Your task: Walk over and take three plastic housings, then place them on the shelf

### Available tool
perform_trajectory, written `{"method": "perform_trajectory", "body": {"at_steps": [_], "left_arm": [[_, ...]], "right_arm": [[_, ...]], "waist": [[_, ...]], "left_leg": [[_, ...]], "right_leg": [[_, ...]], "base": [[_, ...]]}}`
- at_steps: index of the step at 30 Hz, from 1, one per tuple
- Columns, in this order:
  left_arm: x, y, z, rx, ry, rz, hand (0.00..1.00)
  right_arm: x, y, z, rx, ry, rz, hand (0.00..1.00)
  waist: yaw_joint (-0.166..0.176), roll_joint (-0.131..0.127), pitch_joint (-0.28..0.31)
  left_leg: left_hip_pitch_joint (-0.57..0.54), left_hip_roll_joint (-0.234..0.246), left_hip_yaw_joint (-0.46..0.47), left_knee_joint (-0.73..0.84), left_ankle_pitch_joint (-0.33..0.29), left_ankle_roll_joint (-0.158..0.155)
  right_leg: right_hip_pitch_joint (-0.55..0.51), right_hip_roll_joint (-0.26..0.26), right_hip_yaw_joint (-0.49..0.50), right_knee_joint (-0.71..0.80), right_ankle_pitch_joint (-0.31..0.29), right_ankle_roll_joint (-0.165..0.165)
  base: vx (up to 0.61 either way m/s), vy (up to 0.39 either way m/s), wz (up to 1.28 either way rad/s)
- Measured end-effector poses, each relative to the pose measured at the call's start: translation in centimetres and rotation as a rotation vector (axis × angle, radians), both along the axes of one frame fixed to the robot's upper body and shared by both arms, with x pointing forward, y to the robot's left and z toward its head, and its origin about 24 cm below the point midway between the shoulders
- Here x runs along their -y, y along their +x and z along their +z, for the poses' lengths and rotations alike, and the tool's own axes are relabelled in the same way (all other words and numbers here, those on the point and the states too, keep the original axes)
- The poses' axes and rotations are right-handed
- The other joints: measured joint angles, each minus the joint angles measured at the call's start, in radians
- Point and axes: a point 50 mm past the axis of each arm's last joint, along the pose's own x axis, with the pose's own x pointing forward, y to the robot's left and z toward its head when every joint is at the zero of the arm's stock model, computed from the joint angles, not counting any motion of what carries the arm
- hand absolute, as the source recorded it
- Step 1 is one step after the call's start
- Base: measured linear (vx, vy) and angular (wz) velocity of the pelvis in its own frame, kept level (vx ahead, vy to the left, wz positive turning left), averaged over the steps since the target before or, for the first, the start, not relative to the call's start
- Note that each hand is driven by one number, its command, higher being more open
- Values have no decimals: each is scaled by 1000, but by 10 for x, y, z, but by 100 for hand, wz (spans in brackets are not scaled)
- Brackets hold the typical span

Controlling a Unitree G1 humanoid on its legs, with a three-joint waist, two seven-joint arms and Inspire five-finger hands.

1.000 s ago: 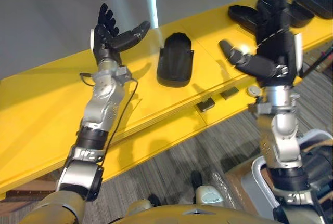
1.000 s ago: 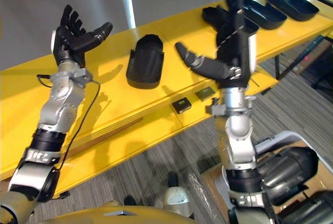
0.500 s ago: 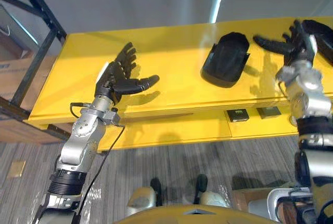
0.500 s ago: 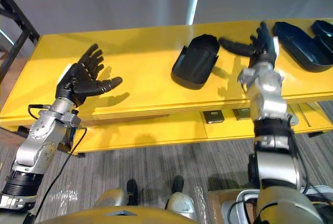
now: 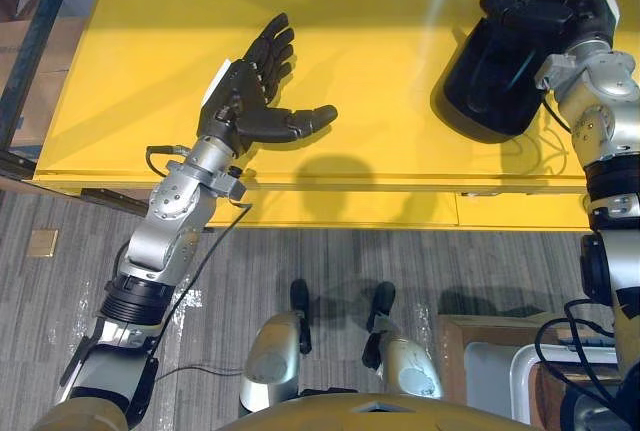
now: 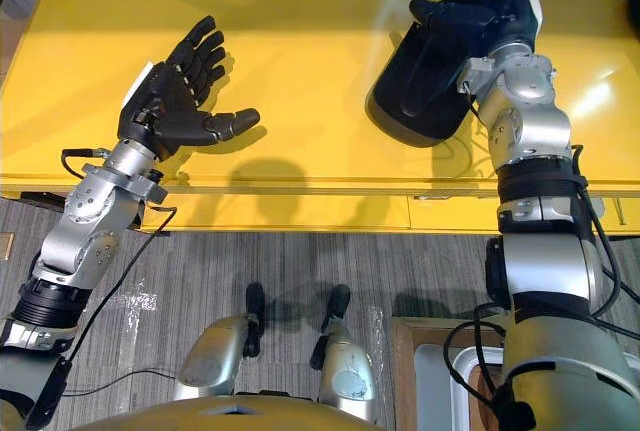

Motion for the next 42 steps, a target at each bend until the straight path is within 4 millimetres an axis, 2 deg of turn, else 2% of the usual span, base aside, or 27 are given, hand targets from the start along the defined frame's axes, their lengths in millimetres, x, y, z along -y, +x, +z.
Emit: {"method": "perform_trajectory", "body": {"at_steps": [3,9,12,15,17,21,27,34,42], "left_arm": [[9,3,7,21,6,-21,100],[21,8,30,91,9,-43,100],[22,9,34,106,10,-50,100],[25,13,35,101,21,-67,100],[26,17,36,88,5,-80,100],[30,24,42,87,4,-84,100],[41,28,48,86,21,-109,100],[44,31,43,59,42,-127,100],[62,37,43,-6,101,-242,100]], "right_arm": [[-2,-1,15,47,11,-32,100],[-4,-5,22,112,5,-31,100],[-12,-9,33,193,11,-4,100],[-15,-16,45,265,15,12,100],[-14,-17,42,261,13,16,100],[-10,-14,19,172,5,23,100],[-8,-3,-5,23,36,35,100],[-10,0,-7,-13,25,38,100],[-12,7,-5,-61,22,34,100]], "waist": [[0,1,14],[-8,2,15],[-24,2,15],[-25,3,15],[-25,3,15],[-29,3,14],[-36,5,13],[-53,6,13],[-54,8,12]], "left_leg": [[-2,2,10,8,-5,2],[-12,18,33,41,-32,-6],[-11,25,45,53,-45,-5],[-5,34,68,65,-58,-8],[1,39,77,71,-64,-8],[9,59,130,78,-75,-3],[6,69,144,101,-71,-1],[3,69,146,99,-69,0],[-17,67,146,88,-49,-1]], "right_leg": [[-4,-1,10,4,-3,-5],[-7,5,22,11,-10,-13],[-8,6,24,19,-13,-17],[-8,8,38,26,-13,-17],[-8,10,47,33,-13,-18],[-7,11,49,40,-14,-19],[-11,18,53,37,-14,-19],[-16,18,55,35,-15,-19],[-41,18,49,36,-15,-19]], "base": [[-35,31,-10],[-33,17,-9],[-24,22,-9],[-12,26,-15],[-14,28,-15],[-11,12,-4],[2,10,-4],[-35,6,-3],[-21,1,2]]}}
